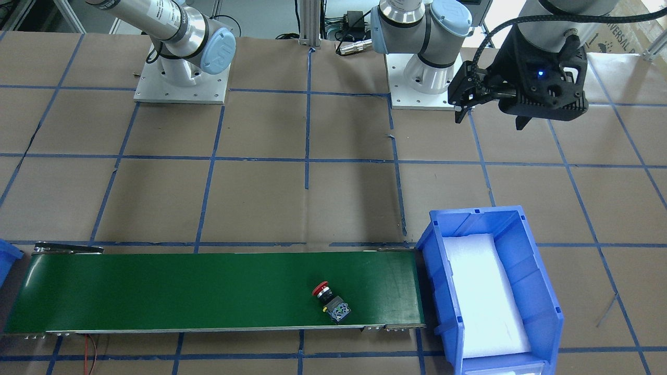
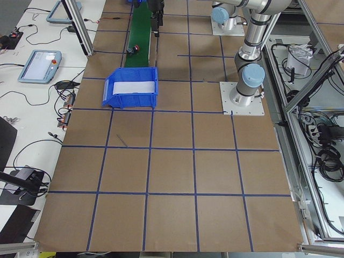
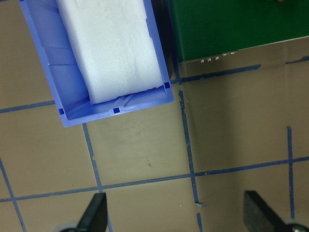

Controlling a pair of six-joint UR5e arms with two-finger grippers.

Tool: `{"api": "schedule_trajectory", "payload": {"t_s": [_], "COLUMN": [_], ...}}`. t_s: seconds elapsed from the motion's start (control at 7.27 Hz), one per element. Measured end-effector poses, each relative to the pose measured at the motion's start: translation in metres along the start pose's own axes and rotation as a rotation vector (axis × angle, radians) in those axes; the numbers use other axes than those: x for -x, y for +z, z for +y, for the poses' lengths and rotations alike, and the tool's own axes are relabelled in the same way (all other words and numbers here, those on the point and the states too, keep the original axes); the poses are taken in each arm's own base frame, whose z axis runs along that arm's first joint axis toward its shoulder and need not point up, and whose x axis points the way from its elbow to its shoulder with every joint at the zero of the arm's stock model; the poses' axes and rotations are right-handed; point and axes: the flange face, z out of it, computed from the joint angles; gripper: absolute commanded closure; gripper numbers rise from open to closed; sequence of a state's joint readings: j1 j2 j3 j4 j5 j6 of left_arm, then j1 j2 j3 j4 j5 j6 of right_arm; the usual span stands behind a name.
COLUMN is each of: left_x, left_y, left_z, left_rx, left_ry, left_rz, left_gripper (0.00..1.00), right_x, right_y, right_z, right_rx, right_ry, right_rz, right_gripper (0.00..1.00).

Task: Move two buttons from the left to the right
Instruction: 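Carry the yellow button with the right gripper to the far blue bin, then lower the yellow button into the bin and open the right gripper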

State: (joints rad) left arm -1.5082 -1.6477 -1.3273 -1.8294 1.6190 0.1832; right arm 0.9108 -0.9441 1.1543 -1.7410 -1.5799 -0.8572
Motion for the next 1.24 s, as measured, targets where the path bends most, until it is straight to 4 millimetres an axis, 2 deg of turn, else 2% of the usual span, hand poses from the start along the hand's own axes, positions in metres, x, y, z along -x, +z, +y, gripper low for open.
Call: {"api": "schedule_trajectory", "payload": {"t_s": [0.28, 0.41, 0.55, 0.69, 0.96, 1.1, 1.24], "left_x": [0.024, 0.029, 0.03, 0.028, 0.016, 0.008, 0.001], "left_y": [0.011, 0.012, 0.012, 0.014, 0.028, 0.033, 0.036], "left_z": [0.015, 0.016, 0.014, 0.008, -0.011, -0.017, -0.019], "left_rx": [-0.007, -0.032, -0.047, -0.06, -0.07, -0.064, -0.059], "left_ry": [-0.051, -0.064, -0.076, -0.117, -0.175, -0.16, -0.145], "left_rz": [0.004, -0.001, -0.001, 0.016, 0.078, 0.071, 0.052], "left_gripper": [0.0, 0.0, 0.0, 0.0, 0.0, 0.0, 0.0], "right_x": [-0.004, -0.006, -0.006, -0.007, -0.008, -0.008, -0.008], "right_y": [0.036, 0.045, 0.052, 0.059, 0.07, 0.073, 0.076], "right_z": [-0.003, -0.004, -0.005, -0.006, -0.007, -0.007, -0.006], "right_rx": [-0.002, -0.003, -0.001, 0.004, 0.013, 0.016, 0.017], "right_ry": [0.003, 0.004, 0.006, 0.007, 0.006, 0.005, 0.004], "right_rz": [0.002, 0.004, 0.002, -0.004, -0.014, -0.018, -0.018], "right_gripper": [0.86, 0.79, 0.78, 0.78, 0.66, 0.63, 0.54]}}
